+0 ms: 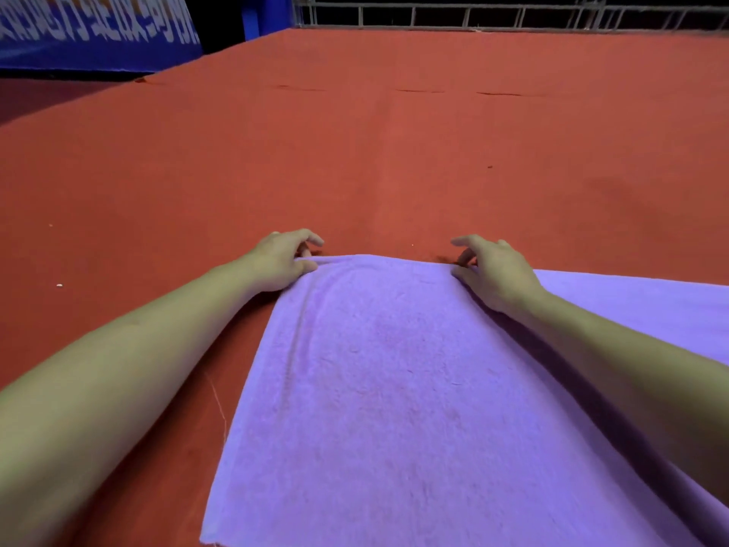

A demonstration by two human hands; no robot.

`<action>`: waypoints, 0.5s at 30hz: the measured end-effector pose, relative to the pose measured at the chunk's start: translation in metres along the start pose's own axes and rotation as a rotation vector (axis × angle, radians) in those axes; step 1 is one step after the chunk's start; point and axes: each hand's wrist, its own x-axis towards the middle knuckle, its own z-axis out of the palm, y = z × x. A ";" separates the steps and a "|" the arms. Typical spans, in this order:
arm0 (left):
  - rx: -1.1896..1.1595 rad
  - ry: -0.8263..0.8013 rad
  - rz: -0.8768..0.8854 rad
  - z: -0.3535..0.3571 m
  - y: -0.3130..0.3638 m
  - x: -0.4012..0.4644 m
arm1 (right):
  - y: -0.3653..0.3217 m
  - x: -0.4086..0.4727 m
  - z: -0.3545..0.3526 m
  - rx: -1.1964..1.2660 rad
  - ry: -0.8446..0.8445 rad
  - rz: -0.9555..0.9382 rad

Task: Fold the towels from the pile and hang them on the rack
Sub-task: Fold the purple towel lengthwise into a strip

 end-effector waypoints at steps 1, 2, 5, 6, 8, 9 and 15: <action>0.019 -0.011 0.009 -0.002 0.002 0.002 | 0.003 0.000 0.000 -0.002 -0.019 0.015; 0.029 -0.010 0.011 -0.003 0.004 0.004 | 0.005 0.000 0.000 -0.005 -0.026 0.022; 0.030 -0.013 0.005 -0.006 0.015 0.005 | 0.006 0.002 -0.005 -0.053 -0.042 0.021; 0.045 -0.020 0.011 -0.007 0.017 0.005 | 0.006 0.003 -0.006 -0.066 -0.057 0.025; 0.035 0.002 0.021 -0.009 0.019 0.002 | 0.006 0.006 -0.010 -0.072 -0.093 0.039; -0.002 0.032 0.020 -0.010 0.018 0.000 | 0.006 0.008 -0.011 -0.059 -0.107 0.048; -0.217 0.198 0.011 -0.025 0.018 -0.010 | 0.016 0.014 -0.025 0.114 -0.141 0.049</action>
